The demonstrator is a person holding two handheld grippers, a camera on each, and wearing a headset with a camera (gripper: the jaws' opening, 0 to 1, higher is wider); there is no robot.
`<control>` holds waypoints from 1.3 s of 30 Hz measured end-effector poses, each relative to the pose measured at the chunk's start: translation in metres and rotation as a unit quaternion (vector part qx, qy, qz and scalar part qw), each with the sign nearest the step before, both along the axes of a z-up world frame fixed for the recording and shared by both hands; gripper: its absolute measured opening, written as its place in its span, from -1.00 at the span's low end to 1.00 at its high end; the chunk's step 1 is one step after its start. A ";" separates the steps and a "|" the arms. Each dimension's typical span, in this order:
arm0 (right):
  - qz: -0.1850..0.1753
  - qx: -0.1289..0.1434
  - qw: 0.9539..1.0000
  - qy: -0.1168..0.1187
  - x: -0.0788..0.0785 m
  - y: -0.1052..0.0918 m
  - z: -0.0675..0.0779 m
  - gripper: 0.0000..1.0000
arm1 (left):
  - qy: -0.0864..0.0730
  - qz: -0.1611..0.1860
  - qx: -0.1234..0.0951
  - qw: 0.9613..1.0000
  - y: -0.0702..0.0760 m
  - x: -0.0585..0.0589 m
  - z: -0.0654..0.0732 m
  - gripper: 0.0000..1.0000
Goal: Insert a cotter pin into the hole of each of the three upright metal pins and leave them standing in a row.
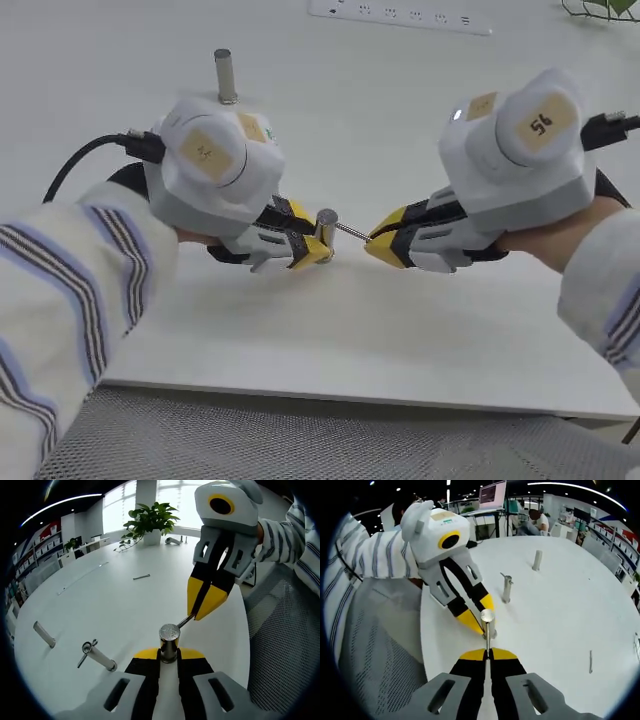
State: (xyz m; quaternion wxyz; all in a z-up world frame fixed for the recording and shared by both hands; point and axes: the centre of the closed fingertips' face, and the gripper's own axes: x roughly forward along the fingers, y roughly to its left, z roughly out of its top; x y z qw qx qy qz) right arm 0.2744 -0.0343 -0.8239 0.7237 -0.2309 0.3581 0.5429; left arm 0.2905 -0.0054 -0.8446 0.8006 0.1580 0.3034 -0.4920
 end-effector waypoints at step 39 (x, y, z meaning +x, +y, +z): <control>-0.024 0.003 1.000 0.002 -0.002 0.007 0.000 -0.93 | 0.011 0.011 -0.006 1.000 0.001 0.000 -0.001 -0.77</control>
